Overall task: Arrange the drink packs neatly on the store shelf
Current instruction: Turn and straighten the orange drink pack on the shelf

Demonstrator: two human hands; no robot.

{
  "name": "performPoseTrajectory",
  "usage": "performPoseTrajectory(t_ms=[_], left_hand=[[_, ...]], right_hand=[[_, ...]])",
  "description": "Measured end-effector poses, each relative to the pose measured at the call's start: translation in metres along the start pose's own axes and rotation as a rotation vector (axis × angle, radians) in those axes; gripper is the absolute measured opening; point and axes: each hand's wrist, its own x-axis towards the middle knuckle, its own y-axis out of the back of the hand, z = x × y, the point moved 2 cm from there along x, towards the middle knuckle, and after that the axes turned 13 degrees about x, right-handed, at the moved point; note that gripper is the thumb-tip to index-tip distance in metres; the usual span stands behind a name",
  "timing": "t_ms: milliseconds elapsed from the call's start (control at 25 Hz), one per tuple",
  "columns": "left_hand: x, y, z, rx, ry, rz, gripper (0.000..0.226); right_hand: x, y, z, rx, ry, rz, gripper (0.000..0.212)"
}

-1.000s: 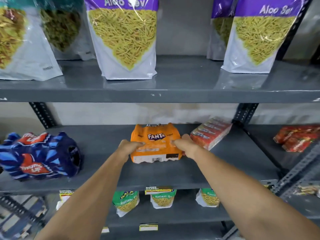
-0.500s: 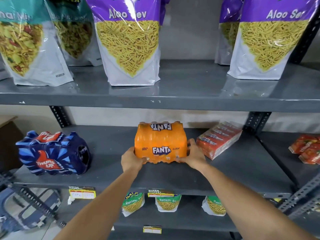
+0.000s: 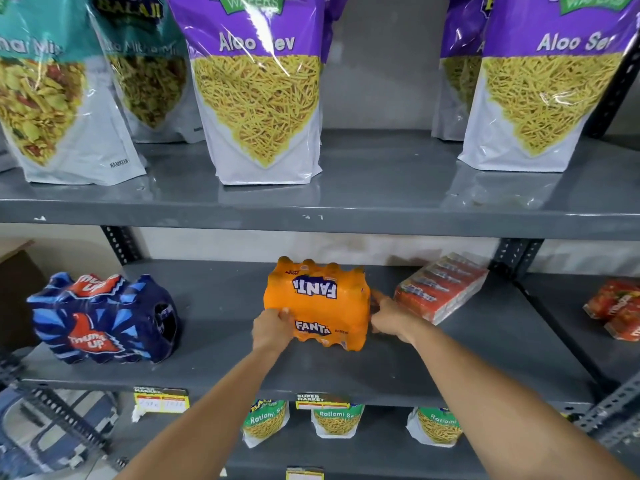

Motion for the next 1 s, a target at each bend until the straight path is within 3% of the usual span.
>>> performPoseTrajectory(t_ms=[120,240,360,440,560,680,760,840,920,1000], left_hand=[[-0.026,-0.011,0.029,-0.437,-0.068,-0.124,0.046],[-0.042,-0.013,0.044,-0.614,-0.201,-0.183,0.063],[-0.038,-0.011,0.041,-0.565,-0.259,-0.104,0.091],[-0.026,0.002,0.033,-0.520,-0.218,-0.012,0.074],[-0.001,0.028,0.021,-0.433,-0.218,-0.069,0.056],[0.019,0.055,0.015,-0.289,-0.260,-0.105,0.053],[0.025,0.067,0.014,-0.282,-0.196,-0.080,0.053],[0.029,0.077,0.016,-0.273,-0.124,-0.060,0.048],[0.041,0.083,0.022,-0.213,-0.120,-0.091,0.041],[0.066,0.080,0.023,-0.189,-0.078,-0.168,0.043]], right_hand=[[-0.002,-0.006,-0.008,0.000,-0.016,-0.005,0.074],[-0.006,-0.008,-0.008,0.090,0.006,0.033,0.037],[-0.009,-0.019,-0.010,0.050,0.037,0.001,0.034],[-0.014,-0.032,-0.017,0.028,0.043,-0.092,0.038],[-0.015,-0.044,-0.034,0.038,0.074,-0.164,0.033],[0.000,-0.032,-0.059,-0.101,0.307,0.227,0.013],[0.009,-0.022,-0.077,-0.229,0.410,0.356,0.031],[0.014,-0.023,-0.089,-0.262,0.392,0.177,0.054],[0.018,-0.029,-0.089,-0.325,0.371,0.039,0.057],[0.017,-0.033,-0.082,-0.381,0.414,0.104,0.054]])
